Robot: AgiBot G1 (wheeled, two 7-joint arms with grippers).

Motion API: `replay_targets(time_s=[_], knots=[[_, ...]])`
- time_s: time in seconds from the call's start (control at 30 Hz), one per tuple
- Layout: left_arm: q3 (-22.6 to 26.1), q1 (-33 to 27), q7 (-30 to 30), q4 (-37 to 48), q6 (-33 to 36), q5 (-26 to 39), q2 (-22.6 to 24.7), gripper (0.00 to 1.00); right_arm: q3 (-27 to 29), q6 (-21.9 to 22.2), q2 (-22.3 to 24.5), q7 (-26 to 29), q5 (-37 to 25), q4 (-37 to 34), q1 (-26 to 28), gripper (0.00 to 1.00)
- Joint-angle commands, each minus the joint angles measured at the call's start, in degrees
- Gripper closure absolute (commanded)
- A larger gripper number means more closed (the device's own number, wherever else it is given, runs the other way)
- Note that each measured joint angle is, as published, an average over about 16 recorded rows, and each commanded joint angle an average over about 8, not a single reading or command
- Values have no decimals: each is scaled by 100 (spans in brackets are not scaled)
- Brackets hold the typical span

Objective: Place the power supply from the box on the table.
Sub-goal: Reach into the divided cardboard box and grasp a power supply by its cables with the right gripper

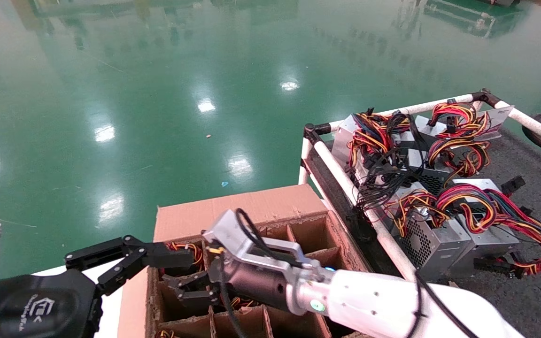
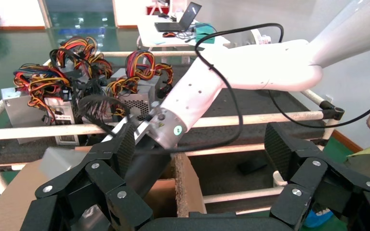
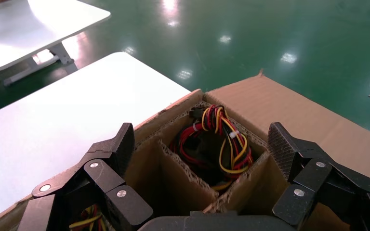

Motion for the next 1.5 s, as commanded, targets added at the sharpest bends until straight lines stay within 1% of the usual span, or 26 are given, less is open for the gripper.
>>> replay_targets(time_s=[0.03, 0.27, 0.3, 0.33, 0.37, 0.53, 0.57, 0.6, 0.63, 1.03, 1.5], knots=[[1, 0, 0, 0, 0, -1, 0, 0, -78, 44, -139, 86, -141, -153, 97, 0], [4, -1, 2, 0, -2, -3, -2, 0, -242, 186, -509, 55, -269, -722, 313, 0], [4, -1, 2, 0, -2, -3, -2, 0, -274, 210, -537, 51, -260, -776, 333, 4], [4, -1, 2, 0, -2, -3, -2, 0, -312, 237, -561, 51, -243, -823, 352, 11], [5, -1, 2, 0, -2, -3, -2, 0, -352, 264, -579, 52, -218, -863, 370, 22], [7, -1, 3, 0, -3, -5, -3, 0, -575, 399, -600, 73, -29, -965, 440, 84], [7, -2, 4, 0, -3, -5, -3, 0, -617, 422, -596, 74, 13, -973, 448, 93], [8, -2, 4, 0, -3, -5, -3, 0, -656, 442, -591, 71, 50, -979, 453, 98], [8, -2, 4, 0, -4, -6, -3, 0, -694, 461, -585, 65, 86, -984, 455, 100], [13, -3, 6, 0, -6, -9, -5, 0, -1071, 680, -588, 66, 358, -1107, 541, 100], [18, -4, 9, 0, -8, -13, -8, 0, -1526, 1113, -599, 114, 684, -1255, 730, 100]])
